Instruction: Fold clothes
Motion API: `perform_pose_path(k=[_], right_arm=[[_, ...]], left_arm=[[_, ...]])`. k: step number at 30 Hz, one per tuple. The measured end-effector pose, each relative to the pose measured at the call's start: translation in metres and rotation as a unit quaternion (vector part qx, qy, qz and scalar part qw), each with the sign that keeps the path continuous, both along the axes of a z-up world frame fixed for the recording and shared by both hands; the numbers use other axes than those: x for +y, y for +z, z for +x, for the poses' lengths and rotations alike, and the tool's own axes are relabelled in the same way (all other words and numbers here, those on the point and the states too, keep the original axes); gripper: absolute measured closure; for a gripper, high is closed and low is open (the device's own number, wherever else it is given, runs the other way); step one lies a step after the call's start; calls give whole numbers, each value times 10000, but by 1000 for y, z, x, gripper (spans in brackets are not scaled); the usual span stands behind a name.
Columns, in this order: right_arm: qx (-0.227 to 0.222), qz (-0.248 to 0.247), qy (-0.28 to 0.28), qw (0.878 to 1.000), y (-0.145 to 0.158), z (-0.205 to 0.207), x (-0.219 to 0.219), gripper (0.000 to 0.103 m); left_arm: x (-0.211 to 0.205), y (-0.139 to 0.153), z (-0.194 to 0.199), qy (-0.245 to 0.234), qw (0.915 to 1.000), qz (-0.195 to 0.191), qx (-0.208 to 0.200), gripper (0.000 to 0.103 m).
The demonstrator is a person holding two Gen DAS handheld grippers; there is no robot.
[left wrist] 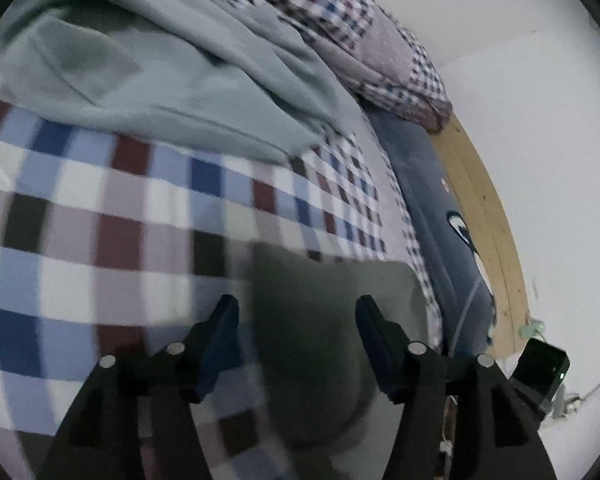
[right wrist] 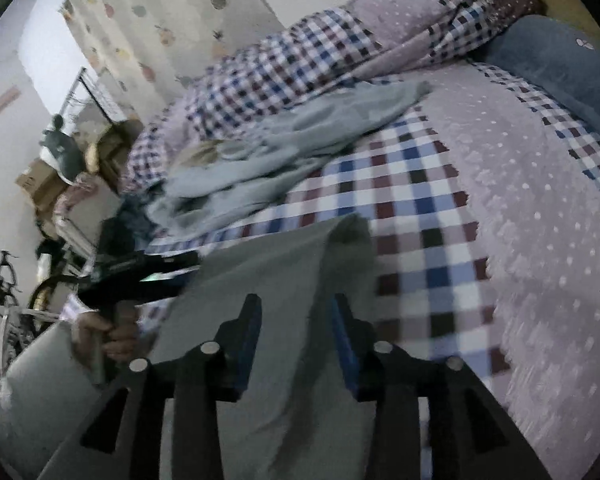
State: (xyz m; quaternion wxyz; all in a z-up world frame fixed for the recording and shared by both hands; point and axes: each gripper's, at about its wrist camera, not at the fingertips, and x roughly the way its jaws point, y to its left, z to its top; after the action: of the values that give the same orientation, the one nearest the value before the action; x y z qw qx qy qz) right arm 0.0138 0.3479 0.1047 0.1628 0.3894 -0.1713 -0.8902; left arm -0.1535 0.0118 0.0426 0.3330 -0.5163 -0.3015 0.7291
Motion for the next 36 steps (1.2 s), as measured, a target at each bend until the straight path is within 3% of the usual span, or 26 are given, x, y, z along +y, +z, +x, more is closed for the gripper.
perform_pose_path(k=[4, 7, 11, 14, 16, 20, 25, 32, 36], right_arm=[[193, -61, 66, 9998, 9, 26, -10, 57], [203, -134, 72, 9997, 7, 29, -7, 55], [-48, -77, 20, 10000, -1, 10, 15, 54], [-404, -238, 160, 9988, -12, -21, 37, 44], [-652, -308, 290, 9970, -24, -45, 45, 25], [-1255, -590, 547, 9888, -56, -91, 54, 22], [-1727, -1460, 770, 9710, -94, -124, 64, 21], [-1775, -1502, 1169, 9655, -113, -137, 53, 20], [-1760, -1651, 1391, 9604, -115, -139, 49, 19]], left_arm=[[23, 1, -8, -220, 9997, -17, -128, 26], [29, 0, -15, -213, 9986, -91, -471, 26], [20, 1, -5, -225, 9983, -45, -533, 26], [15, 1, 3, -226, 9984, -46, -521, 26], [16, 1, 5, -186, 9982, -57, -559, 26], [20, -2, 5, -117, 9978, -88, -641, 22], [26, -4, 3, -93, 9972, -289, -690, 20], [23, -8, 2, -3, 9948, -20, -1020, 14], [35, -7, -2, -207, 9957, -75, -899, 14]])
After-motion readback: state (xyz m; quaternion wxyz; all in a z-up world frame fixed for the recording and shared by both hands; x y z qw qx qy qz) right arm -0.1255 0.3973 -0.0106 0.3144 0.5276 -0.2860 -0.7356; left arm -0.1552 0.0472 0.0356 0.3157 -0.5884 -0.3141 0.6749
